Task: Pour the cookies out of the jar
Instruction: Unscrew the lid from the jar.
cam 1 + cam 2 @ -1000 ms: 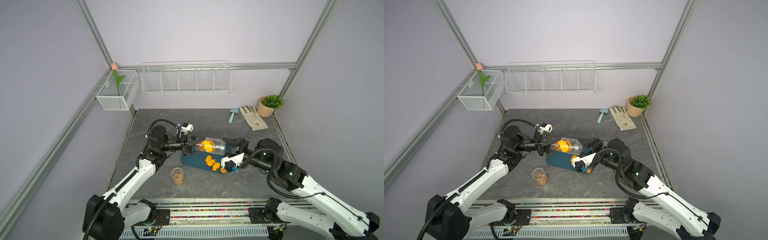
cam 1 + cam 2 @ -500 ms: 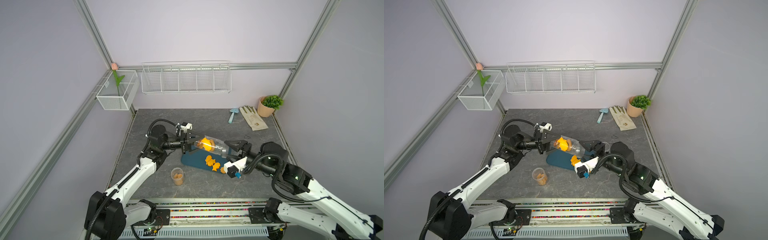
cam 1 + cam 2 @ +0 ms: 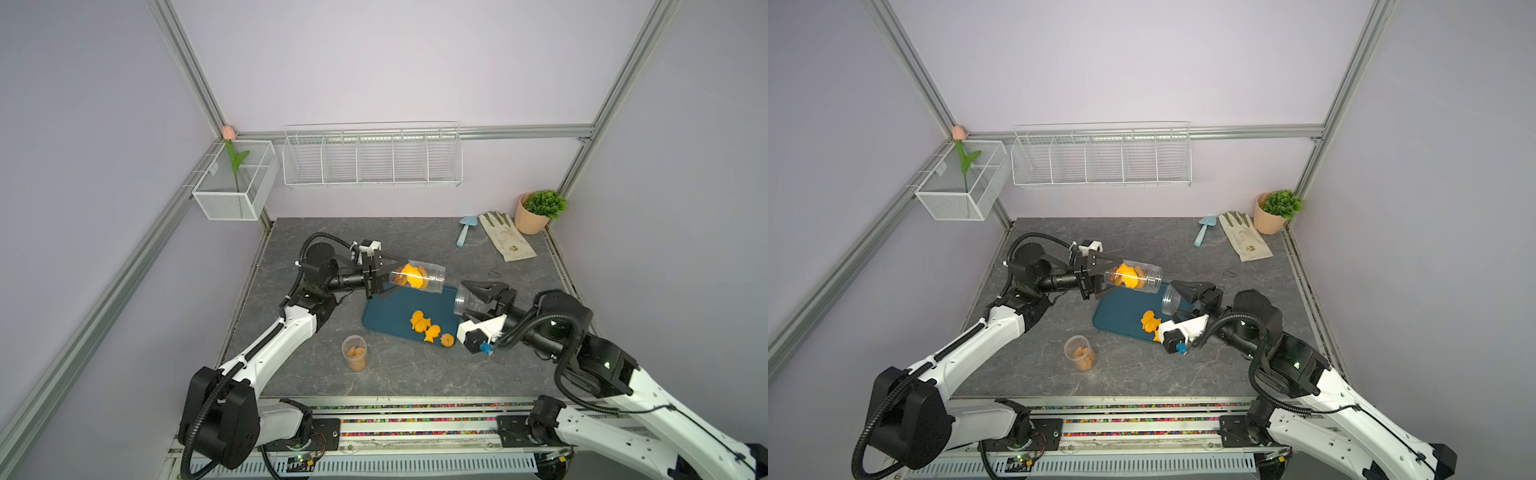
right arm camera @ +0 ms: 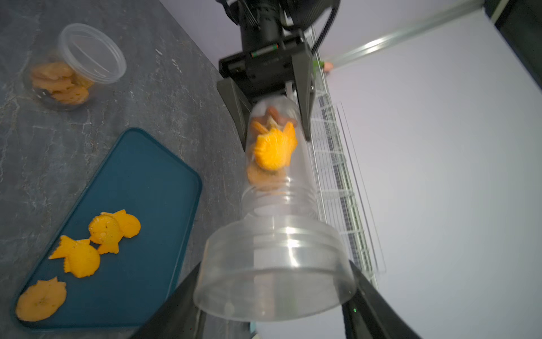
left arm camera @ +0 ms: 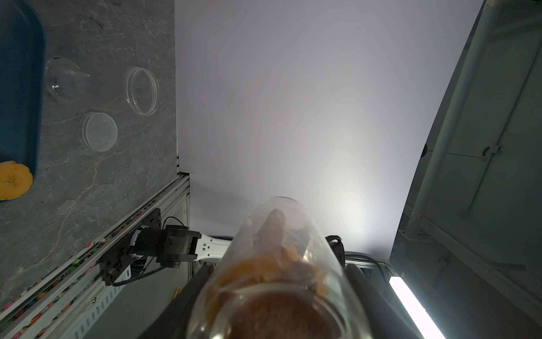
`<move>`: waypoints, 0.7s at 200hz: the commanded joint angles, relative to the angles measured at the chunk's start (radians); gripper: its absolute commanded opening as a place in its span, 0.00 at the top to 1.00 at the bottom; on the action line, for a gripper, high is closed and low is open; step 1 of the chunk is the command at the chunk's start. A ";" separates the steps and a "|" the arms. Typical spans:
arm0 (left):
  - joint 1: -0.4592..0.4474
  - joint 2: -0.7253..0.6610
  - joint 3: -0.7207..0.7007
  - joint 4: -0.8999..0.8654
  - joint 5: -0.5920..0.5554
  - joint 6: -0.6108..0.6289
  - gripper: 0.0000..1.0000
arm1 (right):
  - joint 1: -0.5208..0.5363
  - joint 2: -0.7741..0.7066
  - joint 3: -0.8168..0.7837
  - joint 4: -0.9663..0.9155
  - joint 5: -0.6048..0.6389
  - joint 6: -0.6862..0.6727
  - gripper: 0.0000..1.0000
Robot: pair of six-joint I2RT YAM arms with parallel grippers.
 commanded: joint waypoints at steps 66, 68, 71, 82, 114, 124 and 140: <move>0.000 -0.006 0.048 0.034 -0.023 0.017 0.35 | -0.234 0.207 0.220 -0.531 0.424 1.083 0.65; 0.000 -0.009 0.048 0.028 -0.023 0.023 0.35 | -0.239 0.215 0.230 -0.549 0.429 1.103 0.65; 0.000 -0.013 0.048 0.017 -0.024 0.032 0.35 | -0.246 0.230 0.247 -0.582 0.435 1.137 0.65; 0.000 -0.028 0.045 -0.020 -0.028 0.061 0.35 | -0.285 0.284 0.311 -0.715 0.426 1.256 0.64; 0.000 -0.076 0.024 -0.094 -0.035 0.119 0.35 | -0.377 0.407 0.464 -1.027 0.169 1.462 0.64; 0.000 -0.088 0.014 -0.105 -0.037 0.127 0.35 | -0.377 0.421 0.456 -1.084 0.086 1.511 0.64; 0.002 -0.103 -0.004 -0.107 -0.037 0.130 0.35 | -0.372 0.410 0.395 -1.133 -0.044 1.584 0.64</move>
